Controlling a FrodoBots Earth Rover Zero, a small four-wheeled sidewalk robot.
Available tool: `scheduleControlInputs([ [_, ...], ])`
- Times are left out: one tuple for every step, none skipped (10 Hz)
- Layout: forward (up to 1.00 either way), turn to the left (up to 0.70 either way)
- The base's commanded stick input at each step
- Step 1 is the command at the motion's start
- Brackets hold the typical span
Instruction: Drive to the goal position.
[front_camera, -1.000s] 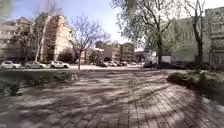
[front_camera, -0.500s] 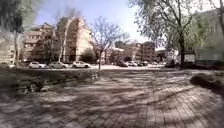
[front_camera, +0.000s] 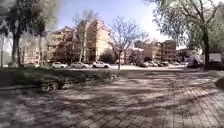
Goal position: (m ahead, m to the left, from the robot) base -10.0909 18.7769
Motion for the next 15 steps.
scheduleControlInputs([
  [0.00,0.70],
  [0.00,0.70],
  [0.00,0.70],
  [0.00,0.70],
  [0.00,0.70],
  [0.00,0.70],
  [0.00,0.70],
  [0.00,0.70],
  [0.00,0.70],
  [0.00,0.70],
  [0.00,0.70],
  [0.00,0.70],
  [0.00,0.70],
  [0.00,0.70],
  [0.00,0.70],
])
